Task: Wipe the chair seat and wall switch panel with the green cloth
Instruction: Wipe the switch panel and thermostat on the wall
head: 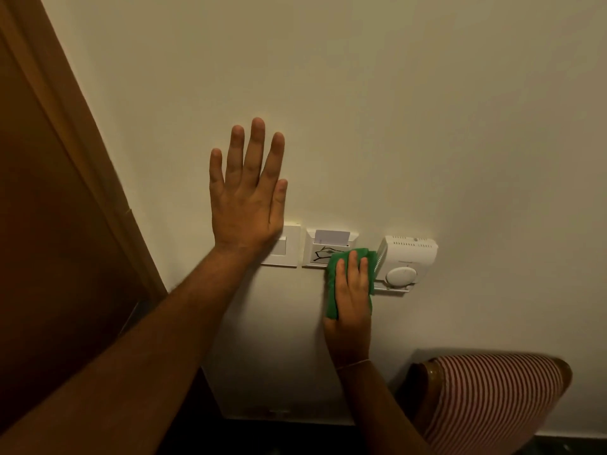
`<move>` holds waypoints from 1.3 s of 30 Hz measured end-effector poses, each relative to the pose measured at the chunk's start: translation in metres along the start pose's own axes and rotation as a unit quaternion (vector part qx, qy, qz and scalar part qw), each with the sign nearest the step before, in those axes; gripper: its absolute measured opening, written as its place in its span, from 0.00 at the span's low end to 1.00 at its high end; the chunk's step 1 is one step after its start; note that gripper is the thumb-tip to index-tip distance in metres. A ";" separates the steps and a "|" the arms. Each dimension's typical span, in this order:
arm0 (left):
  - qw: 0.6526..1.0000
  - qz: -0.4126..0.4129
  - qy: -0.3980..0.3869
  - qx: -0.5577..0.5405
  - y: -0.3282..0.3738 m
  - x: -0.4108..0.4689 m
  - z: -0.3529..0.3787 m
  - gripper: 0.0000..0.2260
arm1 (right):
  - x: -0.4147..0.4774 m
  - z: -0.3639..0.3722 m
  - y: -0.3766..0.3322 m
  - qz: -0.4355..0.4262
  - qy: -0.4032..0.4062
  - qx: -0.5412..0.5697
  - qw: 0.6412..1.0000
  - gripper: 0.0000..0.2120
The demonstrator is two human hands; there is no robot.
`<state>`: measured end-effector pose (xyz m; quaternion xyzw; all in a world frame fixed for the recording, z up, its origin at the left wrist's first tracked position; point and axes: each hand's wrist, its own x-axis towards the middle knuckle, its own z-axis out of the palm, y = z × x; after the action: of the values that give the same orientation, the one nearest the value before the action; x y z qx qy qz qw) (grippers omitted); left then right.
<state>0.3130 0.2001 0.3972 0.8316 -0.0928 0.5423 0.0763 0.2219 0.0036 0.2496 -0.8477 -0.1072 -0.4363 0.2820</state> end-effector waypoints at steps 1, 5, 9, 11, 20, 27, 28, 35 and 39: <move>1.000 0.000 -0.001 -0.001 0.000 0.000 0.000 0.30 | -0.003 0.002 0.002 -0.004 0.004 -0.003 1.000 0.40; 1.000 -0.001 -0.006 -0.007 0.001 -0.001 -0.003 0.31 | -0.002 0.004 0.003 -0.001 0.029 0.008 1.000 0.38; 1.000 -0.007 -0.013 -0.002 0.003 0.001 -0.006 0.31 | 0.011 0.008 0.000 0.005 0.050 0.028 0.998 0.41; 1.000 -0.010 -0.013 0.000 0.003 0.001 -0.006 0.31 | 0.003 0.010 0.000 0.008 0.039 0.022 0.999 0.42; 1.000 -0.007 -0.002 0.008 0.003 0.001 -0.004 0.32 | 0.017 0.012 0.000 -0.011 0.081 0.056 0.995 0.41; 1.000 -0.009 -0.013 0.022 0.002 -0.001 -0.004 0.32 | -0.016 0.010 0.005 0.020 0.020 0.044 0.999 0.38; 1.000 -0.008 -0.012 0.026 0.002 0.000 -0.004 0.32 | -0.013 0.010 0.005 0.016 0.028 0.047 0.998 0.37; 0.999 0.001 0.012 0.036 0.003 0.000 0.001 0.33 | 0.012 0.013 -0.002 0.005 0.070 0.072 0.995 0.36; 0.999 0.005 0.017 0.039 0.004 -0.002 -0.001 0.33 | -0.016 0.010 0.000 0.029 0.019 0.057 0.998 0.35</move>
<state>0.3105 0.1970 0.3959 0.8243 -0.0746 0.5596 0.0426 0.2193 0.0101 0.2319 -0.8247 -0.1016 -0.4370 0.3444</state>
